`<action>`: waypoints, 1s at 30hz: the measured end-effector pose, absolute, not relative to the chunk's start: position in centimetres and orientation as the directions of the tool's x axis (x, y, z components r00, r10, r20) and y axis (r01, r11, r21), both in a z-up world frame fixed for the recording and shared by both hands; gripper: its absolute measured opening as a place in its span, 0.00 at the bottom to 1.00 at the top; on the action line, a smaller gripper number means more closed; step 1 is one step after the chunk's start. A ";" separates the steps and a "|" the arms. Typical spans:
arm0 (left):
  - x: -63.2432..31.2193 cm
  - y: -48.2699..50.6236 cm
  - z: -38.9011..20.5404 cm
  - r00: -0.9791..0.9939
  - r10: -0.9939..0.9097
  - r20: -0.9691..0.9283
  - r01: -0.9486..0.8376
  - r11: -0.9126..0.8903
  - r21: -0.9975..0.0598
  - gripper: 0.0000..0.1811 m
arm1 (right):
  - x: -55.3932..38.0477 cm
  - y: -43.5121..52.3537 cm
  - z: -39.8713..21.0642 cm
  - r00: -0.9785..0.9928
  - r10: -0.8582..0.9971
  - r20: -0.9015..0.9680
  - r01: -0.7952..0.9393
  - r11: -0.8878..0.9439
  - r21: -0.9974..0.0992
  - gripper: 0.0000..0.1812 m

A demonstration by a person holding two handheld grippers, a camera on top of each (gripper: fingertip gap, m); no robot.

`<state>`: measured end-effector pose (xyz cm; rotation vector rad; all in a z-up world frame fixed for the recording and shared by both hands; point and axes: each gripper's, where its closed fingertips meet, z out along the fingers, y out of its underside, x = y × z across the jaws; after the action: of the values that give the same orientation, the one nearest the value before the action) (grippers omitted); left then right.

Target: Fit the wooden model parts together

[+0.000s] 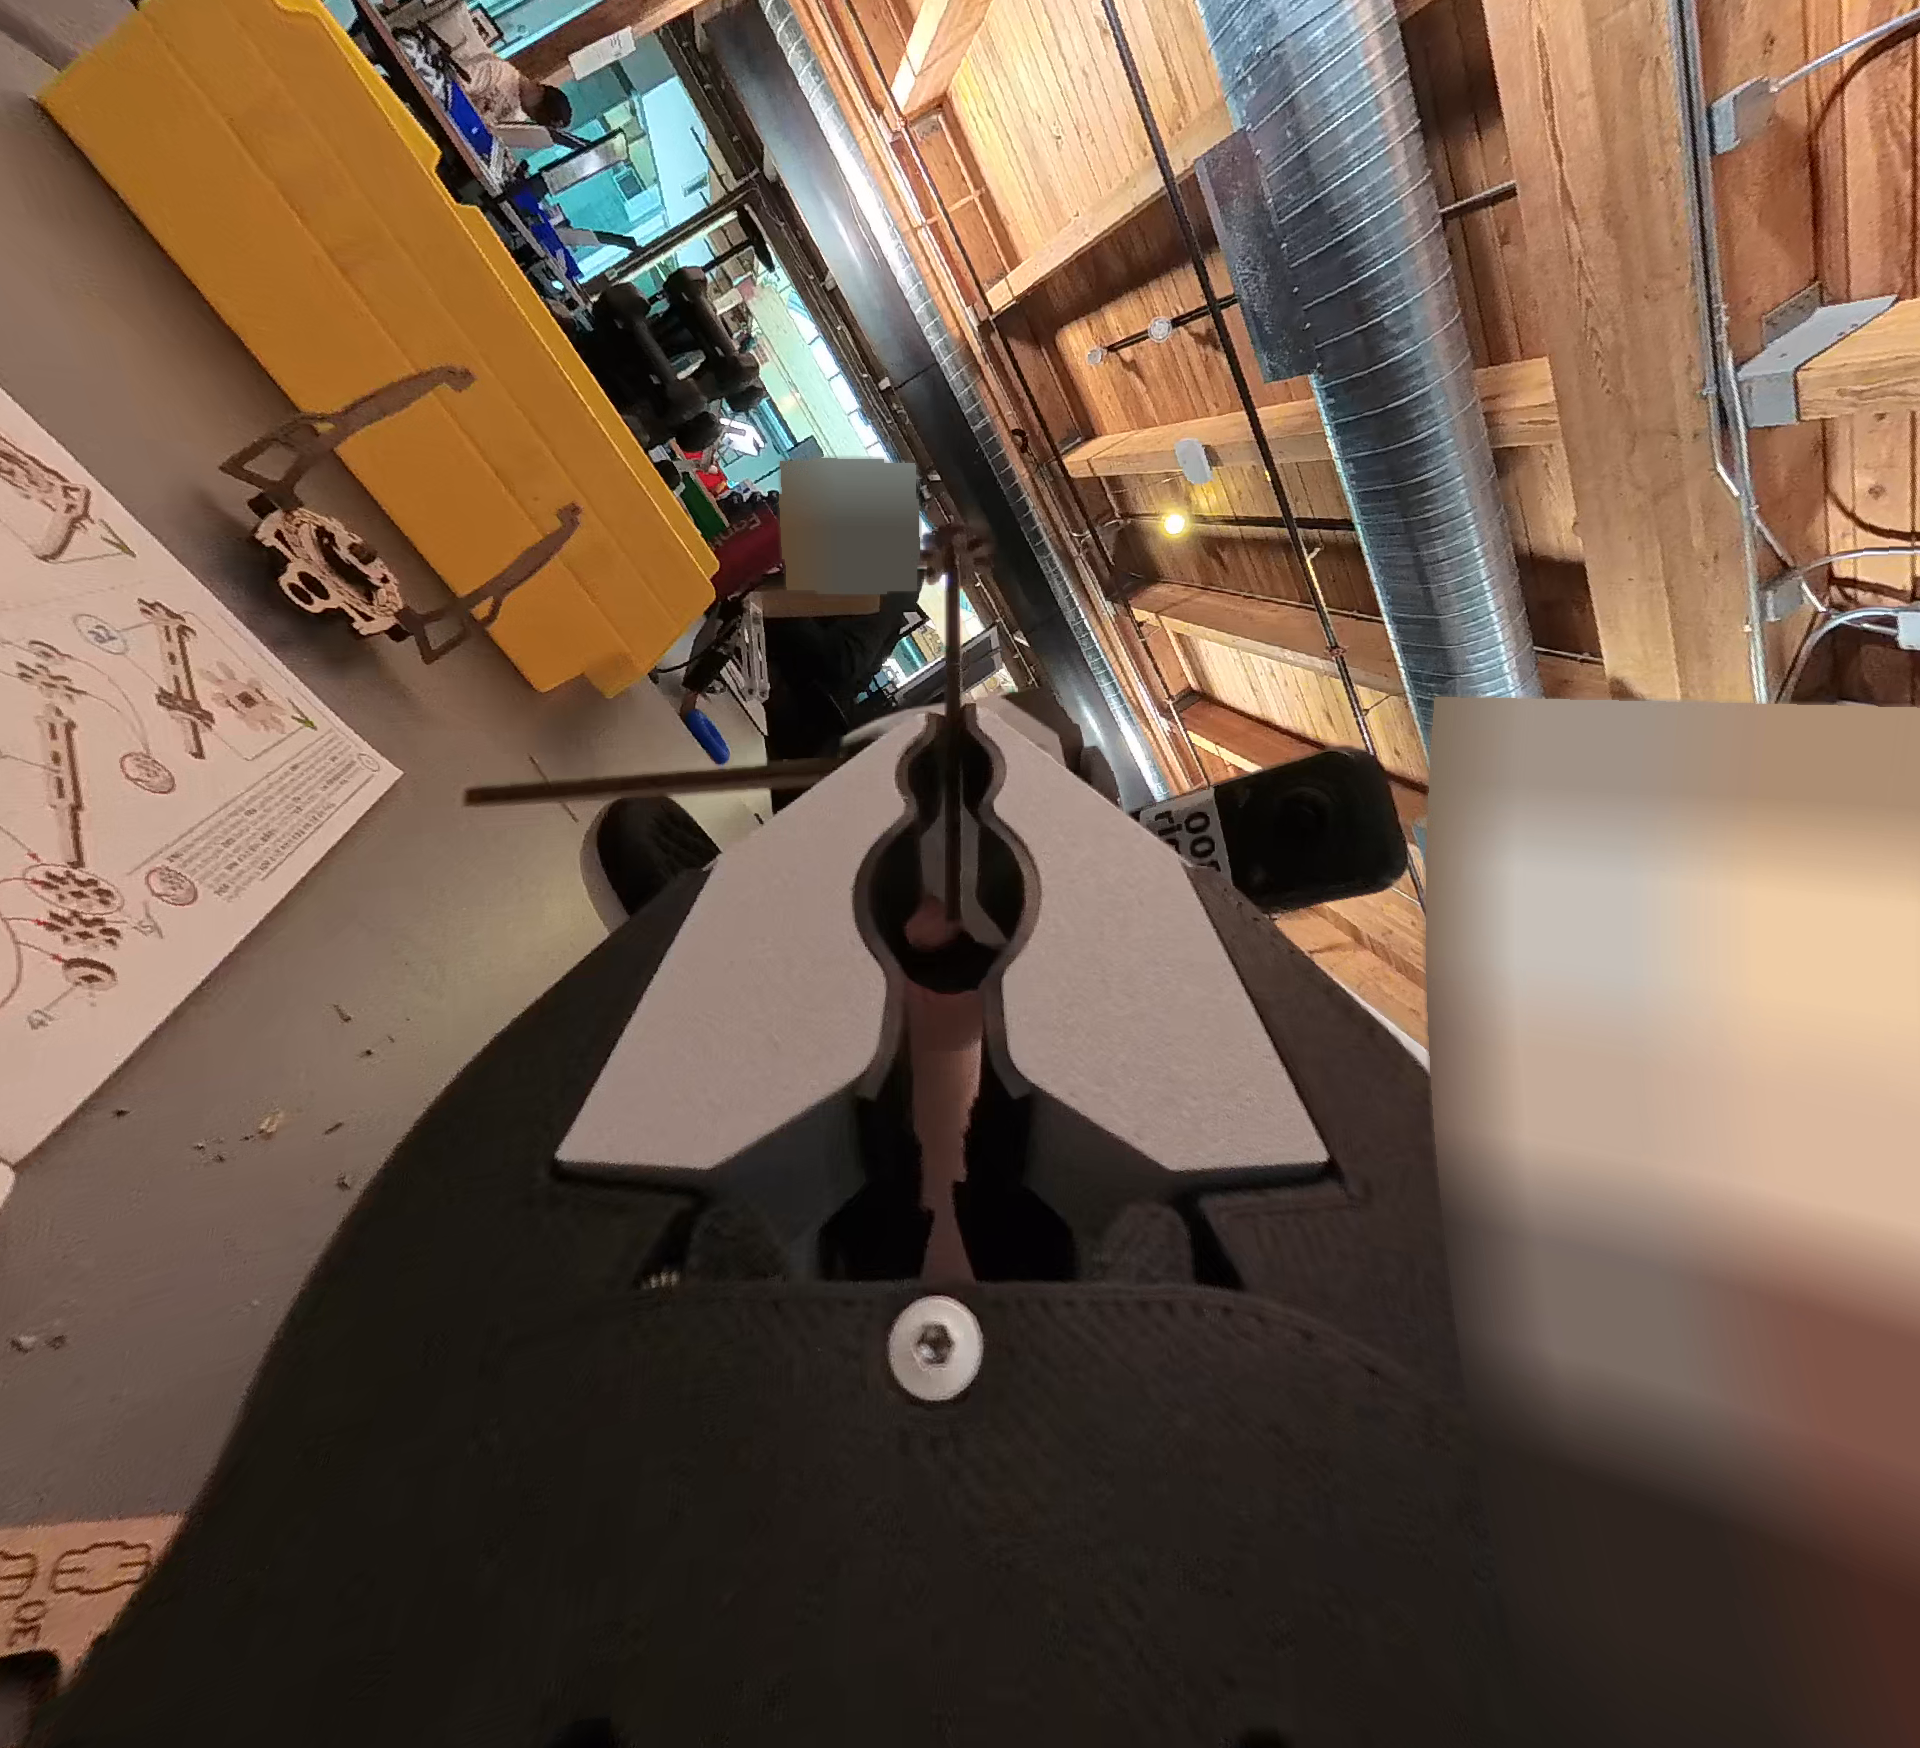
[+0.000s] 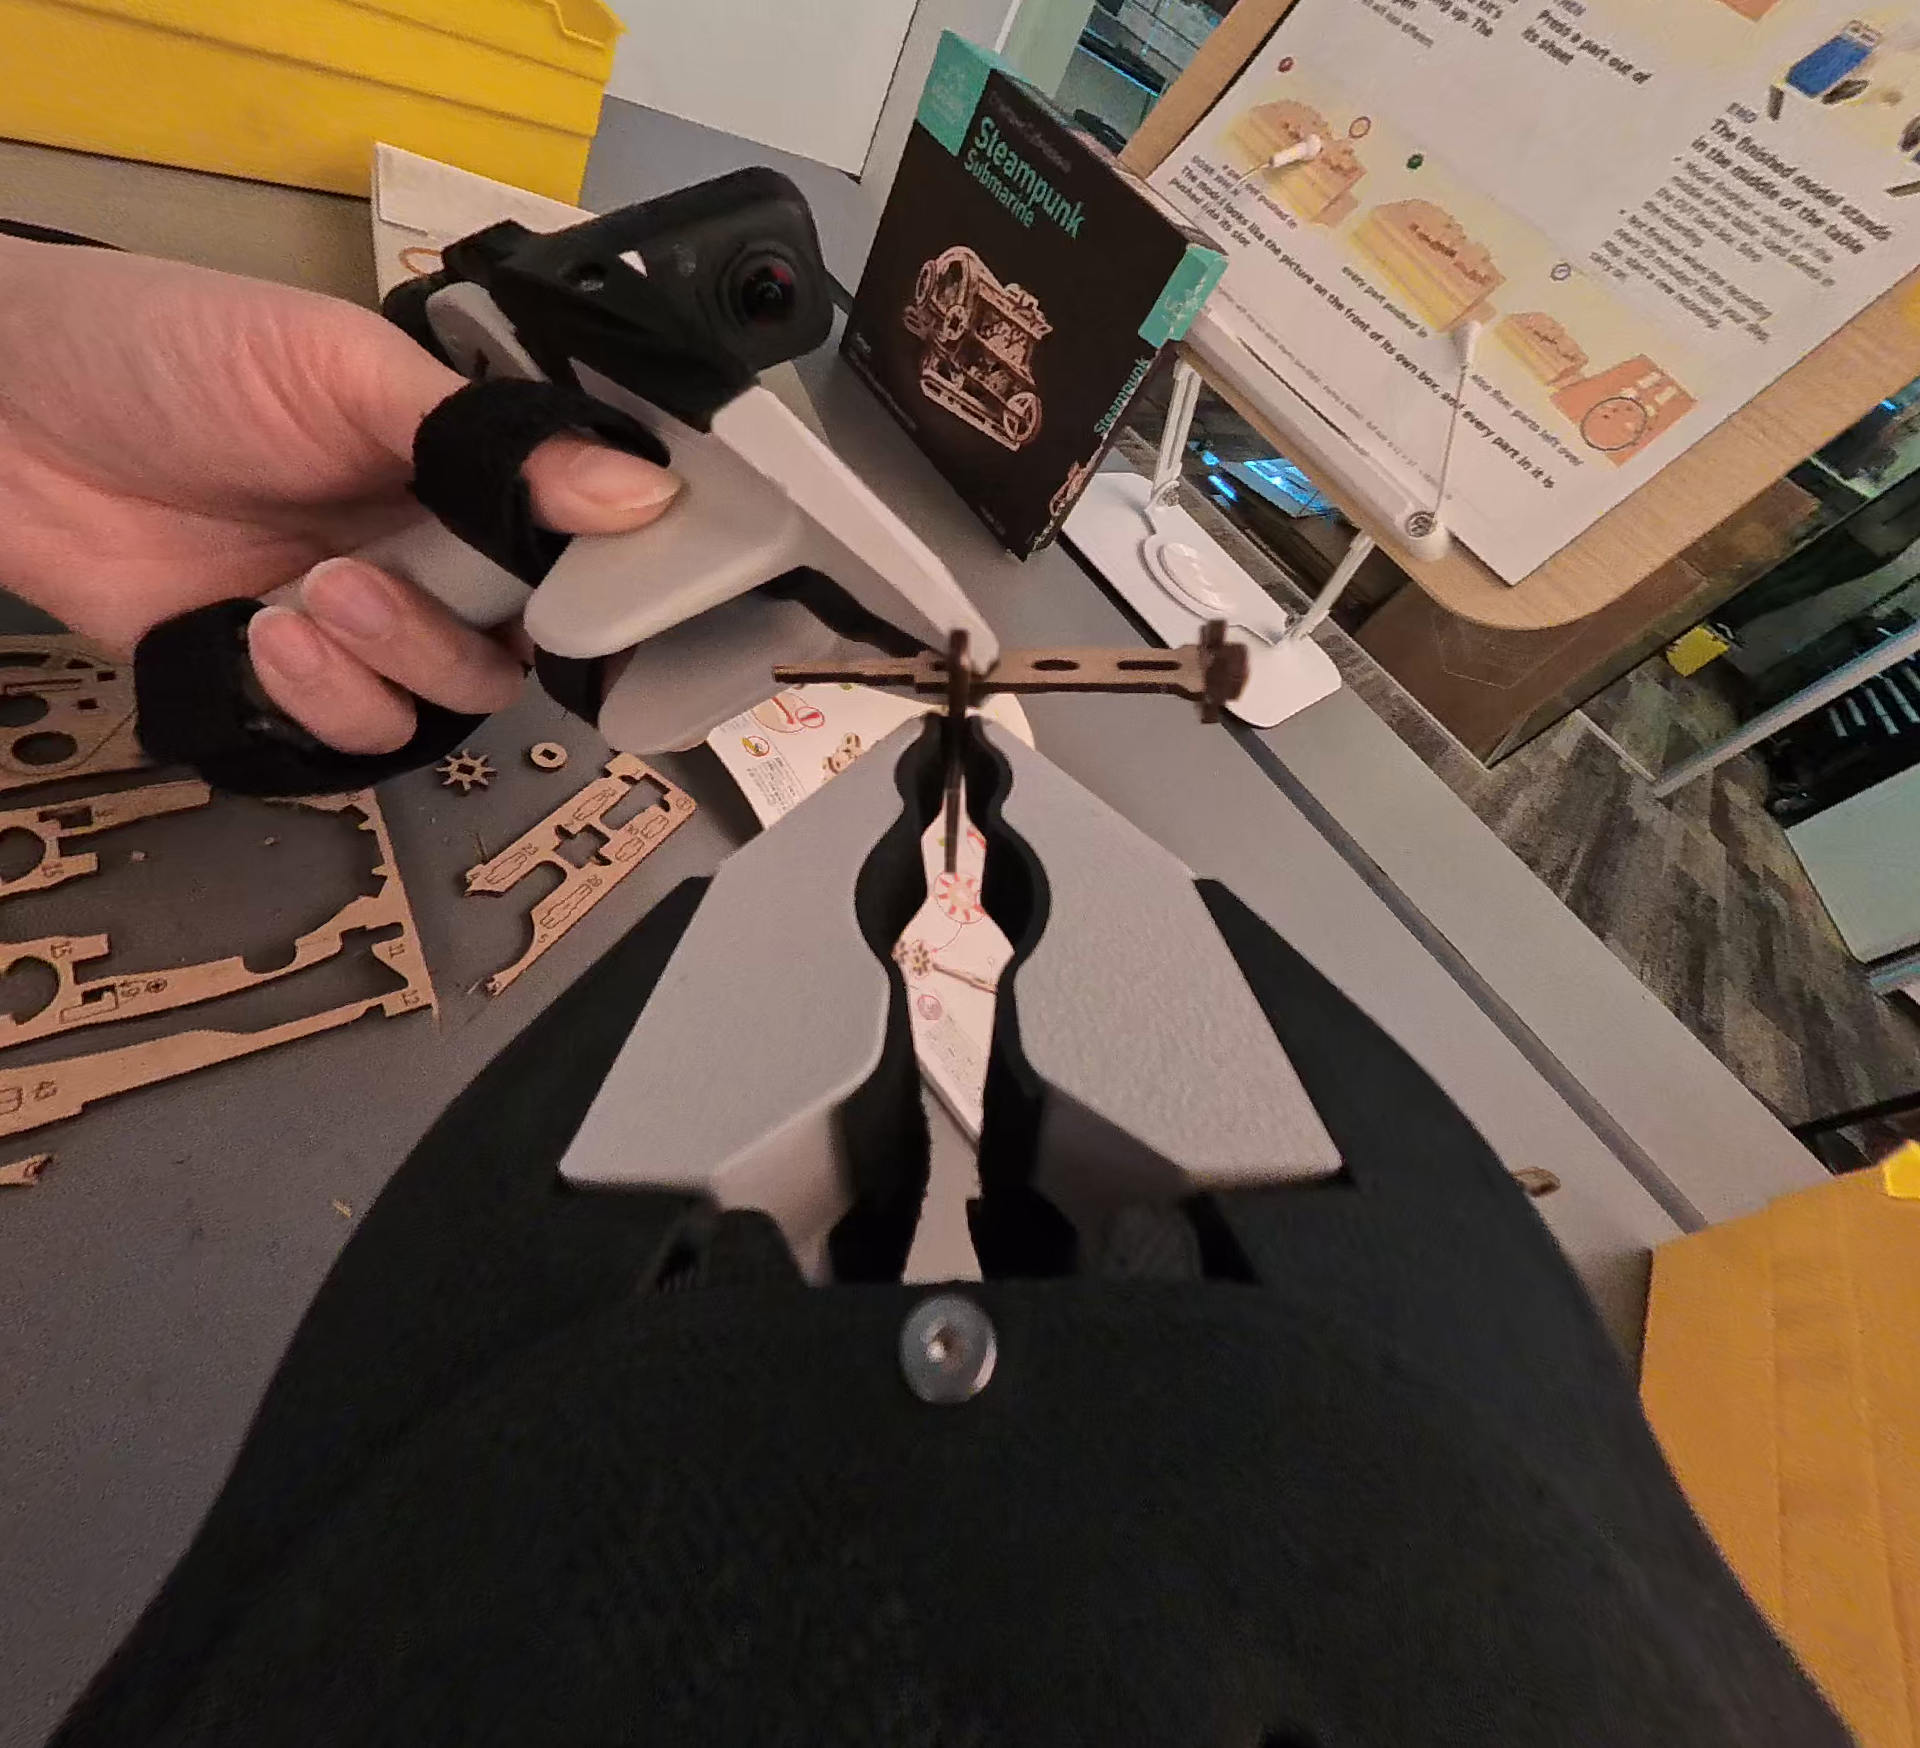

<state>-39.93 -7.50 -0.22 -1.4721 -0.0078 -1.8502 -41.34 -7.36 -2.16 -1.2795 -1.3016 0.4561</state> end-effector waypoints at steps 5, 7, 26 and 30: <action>-39.7 -7.7 0.2 -0.052 -0.558 0.828 0.550 -0.709 -0.443 0.00 | -41.1 -7.1 -2.1 0.308 0.844 0.439 0.381 0.314 -0.870 0.00; -39.8 -7.7 0.0 -0.018 -0.568 0.823 0.549 -0.694 -0.467 0.00 | -41.4 -7.4 -2.3 0.301 0.843 0.445 0.389 0.318 -0.865 0.00; -39.6 -7.2 -1.2 0.388 -0.694 0.606 0.378 -0.480 -0.791 0.00 | -41.3 -6.9 -2.9 0.310 0.872 0.378 0.406 0.237 -0.882 0.00; -39.8 -7.1 -1.6 0.395 -0.682 0.615 0.377 -0.490 -0.786 0.00 | -41.8 -7.4 -3.4 0.288 0.864 0.414 0.438 0.265 -0.859 0.00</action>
<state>-39.81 -7.07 -1.60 -1.6372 0.2744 -1.3058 -41.81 -7.38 -3.41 -1.3566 -1.3329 0.4487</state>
